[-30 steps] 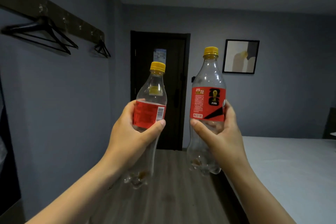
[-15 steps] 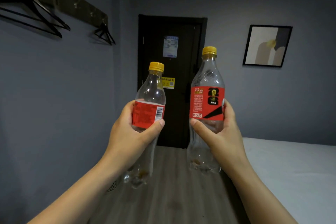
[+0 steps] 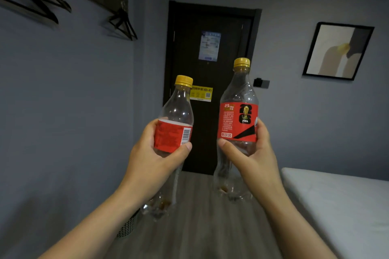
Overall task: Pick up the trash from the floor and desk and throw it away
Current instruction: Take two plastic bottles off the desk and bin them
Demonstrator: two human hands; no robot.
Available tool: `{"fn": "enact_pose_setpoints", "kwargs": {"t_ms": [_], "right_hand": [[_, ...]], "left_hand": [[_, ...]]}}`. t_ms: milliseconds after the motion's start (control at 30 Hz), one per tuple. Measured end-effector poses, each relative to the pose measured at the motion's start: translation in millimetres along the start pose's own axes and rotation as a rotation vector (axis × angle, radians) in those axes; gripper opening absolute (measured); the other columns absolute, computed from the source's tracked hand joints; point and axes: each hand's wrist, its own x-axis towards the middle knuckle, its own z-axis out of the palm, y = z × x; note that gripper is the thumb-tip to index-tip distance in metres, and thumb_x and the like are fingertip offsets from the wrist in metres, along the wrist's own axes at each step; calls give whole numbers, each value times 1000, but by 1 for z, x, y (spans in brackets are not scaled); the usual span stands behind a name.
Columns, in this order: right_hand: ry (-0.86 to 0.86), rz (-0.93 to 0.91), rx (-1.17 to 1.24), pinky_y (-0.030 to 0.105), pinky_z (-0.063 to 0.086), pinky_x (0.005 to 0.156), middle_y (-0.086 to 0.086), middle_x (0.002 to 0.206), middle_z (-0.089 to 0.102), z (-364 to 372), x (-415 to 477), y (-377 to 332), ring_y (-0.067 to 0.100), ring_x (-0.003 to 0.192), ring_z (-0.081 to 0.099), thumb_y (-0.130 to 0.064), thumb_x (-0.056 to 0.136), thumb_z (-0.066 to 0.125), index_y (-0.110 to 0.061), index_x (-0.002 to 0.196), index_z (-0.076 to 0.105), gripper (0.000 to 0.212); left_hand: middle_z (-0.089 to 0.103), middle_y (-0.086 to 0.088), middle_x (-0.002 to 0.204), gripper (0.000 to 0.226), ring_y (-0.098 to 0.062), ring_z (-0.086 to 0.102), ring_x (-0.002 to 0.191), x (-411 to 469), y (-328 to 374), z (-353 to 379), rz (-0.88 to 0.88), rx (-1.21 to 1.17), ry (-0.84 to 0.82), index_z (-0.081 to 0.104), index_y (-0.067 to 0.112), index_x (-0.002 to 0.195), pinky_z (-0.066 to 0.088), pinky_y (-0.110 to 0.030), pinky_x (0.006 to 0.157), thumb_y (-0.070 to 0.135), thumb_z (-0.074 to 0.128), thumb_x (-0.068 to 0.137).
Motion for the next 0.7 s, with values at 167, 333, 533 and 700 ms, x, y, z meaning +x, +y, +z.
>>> {"fn": "enact_pose_setpoints", "kwargs": {"t_ms": [167,333,533,700], "right_hand": [[-31,14,12,0,45,64,-31,109,57,38,38,38,-15,98,58,-51,62,74,-38,141,28,93],[-65,29,30,0,46,64,-28,114,56,67,85,81,-16,98,57,-53,62,74,-40,141,26,93],[-70,20,66,-1,44,63,-26,114,56,89,161,142,-16,97,57,-55,59,73,-41,140,27,94],[-112,21,124,0,45,65,-36,108,56,98,229,190,-14,98,58,-55,58,74,-42,140,29,94]], "left_hand": [[64,28,96,42,10,62,84,40,-48,-7,-35,6,16,51,58,97,43,0,59,42,78,70],[64,27,97,42,7,63,85,87,-91,-5,-85,6,41,51,58,98,45,-2,62,56,73,61],[66,20,94,52,4,64,84,164,-145,19,-115,47,72,54,43,102,52,-12,64,63,68,56],[67,10,96,41,-10,67,89,230,-187,46,-143,50,96,55,39,105,58,-40,81,46,73,69]]}}
